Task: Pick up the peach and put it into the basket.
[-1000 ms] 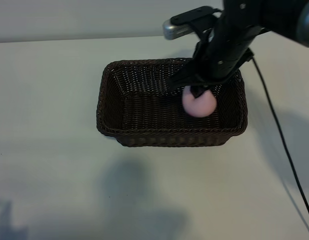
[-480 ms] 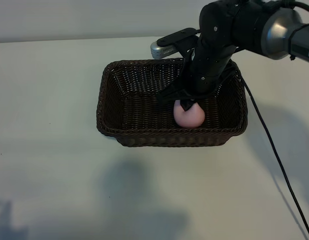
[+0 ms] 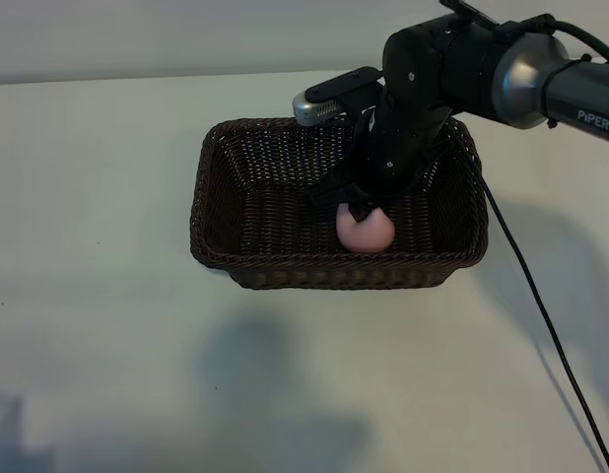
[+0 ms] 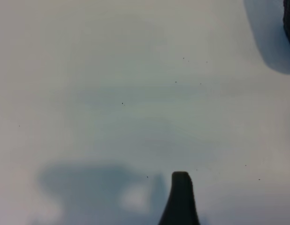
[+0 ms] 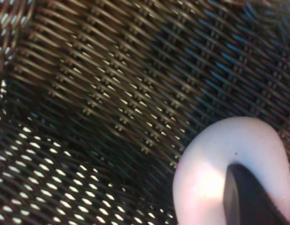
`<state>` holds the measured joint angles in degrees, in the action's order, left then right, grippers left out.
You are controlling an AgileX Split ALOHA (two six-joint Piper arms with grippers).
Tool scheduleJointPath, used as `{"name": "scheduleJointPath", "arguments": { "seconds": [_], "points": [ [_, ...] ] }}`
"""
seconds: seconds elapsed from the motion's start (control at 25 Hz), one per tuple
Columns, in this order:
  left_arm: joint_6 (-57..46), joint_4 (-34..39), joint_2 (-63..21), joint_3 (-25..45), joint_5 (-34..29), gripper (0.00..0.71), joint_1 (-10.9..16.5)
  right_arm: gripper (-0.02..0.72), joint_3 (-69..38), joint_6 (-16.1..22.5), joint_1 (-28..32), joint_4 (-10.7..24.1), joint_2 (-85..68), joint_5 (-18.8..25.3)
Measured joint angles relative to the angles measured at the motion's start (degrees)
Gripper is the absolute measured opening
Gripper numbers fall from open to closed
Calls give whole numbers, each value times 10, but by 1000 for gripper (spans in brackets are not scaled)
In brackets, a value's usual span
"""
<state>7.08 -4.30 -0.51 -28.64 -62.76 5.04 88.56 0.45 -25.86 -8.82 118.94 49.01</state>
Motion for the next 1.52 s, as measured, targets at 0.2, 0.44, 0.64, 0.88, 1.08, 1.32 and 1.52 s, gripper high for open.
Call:
{"name": "scheduleJointPath", "arguments": {
  "seconds": [0.2,0.44,0.64,0.88,1.08,1.32,1.52],
  "points": [
    [0,0,0,0,0,592,0,144,0,1,0,0,1,0],
    [0,0,0,0,0,592,0,396,0,1,0,0,1,2],
    [0,0,0,0,0,592,0,547,0,-1,0,0,1,9],
    [0,0,0,0,0,592,0,597,5,1,0,1,-9,9],
    [0,0,0,0,0,592,0,599,44,1,0,1,-17,45],
    [0,0,0,0,0,592,0,596,99,4,0,16,-20,89],
    [0,0,0,0,0,592,0,595,144,23,3,48,-21,130]
  ]
}}
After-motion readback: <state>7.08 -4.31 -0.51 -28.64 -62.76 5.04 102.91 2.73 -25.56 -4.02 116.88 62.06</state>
